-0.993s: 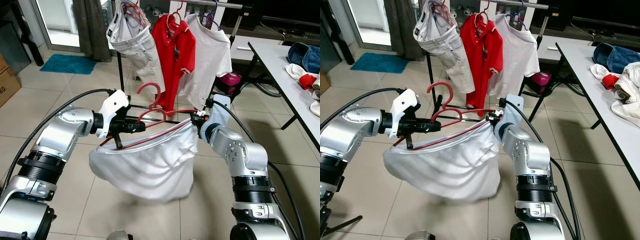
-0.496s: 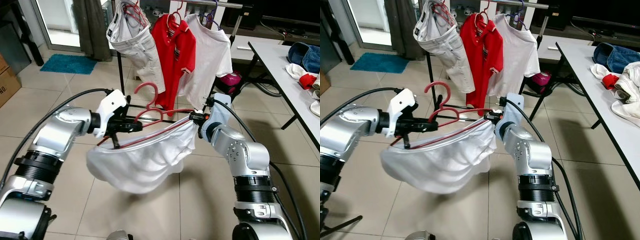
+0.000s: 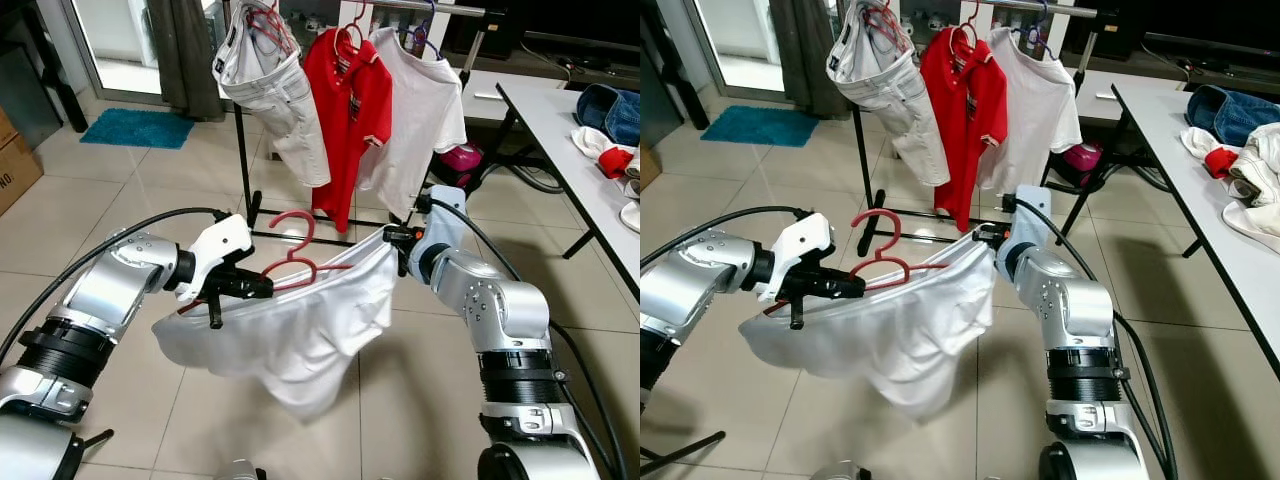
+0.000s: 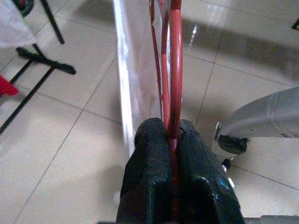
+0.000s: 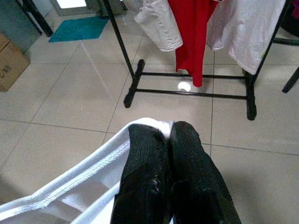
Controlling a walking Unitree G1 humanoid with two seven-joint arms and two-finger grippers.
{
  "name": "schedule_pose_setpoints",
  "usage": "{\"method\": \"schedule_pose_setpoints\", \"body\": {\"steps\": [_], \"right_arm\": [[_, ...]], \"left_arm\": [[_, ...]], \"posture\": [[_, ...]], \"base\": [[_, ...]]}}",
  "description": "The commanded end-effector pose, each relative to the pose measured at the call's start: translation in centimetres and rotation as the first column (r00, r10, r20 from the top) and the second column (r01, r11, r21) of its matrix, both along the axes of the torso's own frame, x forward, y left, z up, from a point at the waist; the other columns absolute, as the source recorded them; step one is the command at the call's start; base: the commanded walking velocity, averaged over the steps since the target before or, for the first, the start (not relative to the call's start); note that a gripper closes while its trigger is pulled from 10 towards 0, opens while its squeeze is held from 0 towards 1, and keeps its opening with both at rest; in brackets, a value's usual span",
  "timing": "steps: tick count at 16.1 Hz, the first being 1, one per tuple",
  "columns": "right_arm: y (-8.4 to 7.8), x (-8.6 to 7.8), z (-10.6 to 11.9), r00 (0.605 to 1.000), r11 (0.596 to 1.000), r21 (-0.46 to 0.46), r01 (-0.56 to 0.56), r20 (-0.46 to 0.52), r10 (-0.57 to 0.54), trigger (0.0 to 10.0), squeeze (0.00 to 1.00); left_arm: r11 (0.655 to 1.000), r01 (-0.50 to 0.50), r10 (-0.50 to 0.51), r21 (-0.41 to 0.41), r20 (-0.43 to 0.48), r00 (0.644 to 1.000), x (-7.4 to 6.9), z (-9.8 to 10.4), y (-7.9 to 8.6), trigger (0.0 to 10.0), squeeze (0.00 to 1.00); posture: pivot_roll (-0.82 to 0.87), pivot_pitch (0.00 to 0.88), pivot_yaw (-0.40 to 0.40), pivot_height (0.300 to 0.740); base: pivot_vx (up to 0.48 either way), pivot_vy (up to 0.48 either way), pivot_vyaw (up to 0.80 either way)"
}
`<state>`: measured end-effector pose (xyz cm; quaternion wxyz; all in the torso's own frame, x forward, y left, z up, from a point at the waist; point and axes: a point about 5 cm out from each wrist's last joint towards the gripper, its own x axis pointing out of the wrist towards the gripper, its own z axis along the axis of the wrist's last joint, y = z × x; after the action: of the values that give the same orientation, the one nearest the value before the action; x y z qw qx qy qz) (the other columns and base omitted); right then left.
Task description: Hang hanger
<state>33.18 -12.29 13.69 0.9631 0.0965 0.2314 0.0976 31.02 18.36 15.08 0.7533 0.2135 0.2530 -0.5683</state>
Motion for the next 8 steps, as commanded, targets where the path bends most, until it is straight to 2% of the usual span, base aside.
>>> {"method": "schedule_pose_setpoints", "body": {"steps": [1, 2, 4, 8], "right_arm": [[-0.6, 0.5, 0.8, 0.999, 0.999, -0.033, 0.013, 0.037, -0.011, 0.0, 0.00], [-0.9, 0.9, 1.2, 0.998, 0.998, -0.058, 0.002, 0.070, 0.002, 0.0, 0.00], [-0.6, 1.3, 1.9, 0.991, 0.994, -0.093, -0.052, 0.120, 0.063, 0.0, 0.00], [1.4, 1.1, 2.5, 0.963, 0.974, -0.123, -0.193, 0.169, 0.212, 0.0, 0.00]], "left_arm": [[0.998, 0.069, -0.069, 0.004, -0.009, 0.998, -0.6, 0.3, -0.2, 0.0, 0.00], [0.989, 0.145, -0.145, -0.010, -0.038, 0.989, -1.4, 0.4, -0.4, 0.0, 0.00], [0.981, 0.195, -0.194, 0.000, -0.075, 0.978, -2.1, 0.3, -0.4, 0.0, 0.00], [0.976, 0.212, -0.206, 0.053, -0.100, 0.973, -2.6, -0.6, -0.3, 0.0, 0.00]], "posture": [[-0.04, 0.000, -0.029, 0.740], [-0.04, 0.000, -0.028, 0.740], [-0.04, 0.000, -0.028, 0.740], [-0.04, 0.000, -0.030, 0.740]], "base": [[0.000, 0.000, 0.00], [0.000, 0.000, 0.00], [0.000, 0.000, 0.00], [0.000, 0.000, 0.00]]}}
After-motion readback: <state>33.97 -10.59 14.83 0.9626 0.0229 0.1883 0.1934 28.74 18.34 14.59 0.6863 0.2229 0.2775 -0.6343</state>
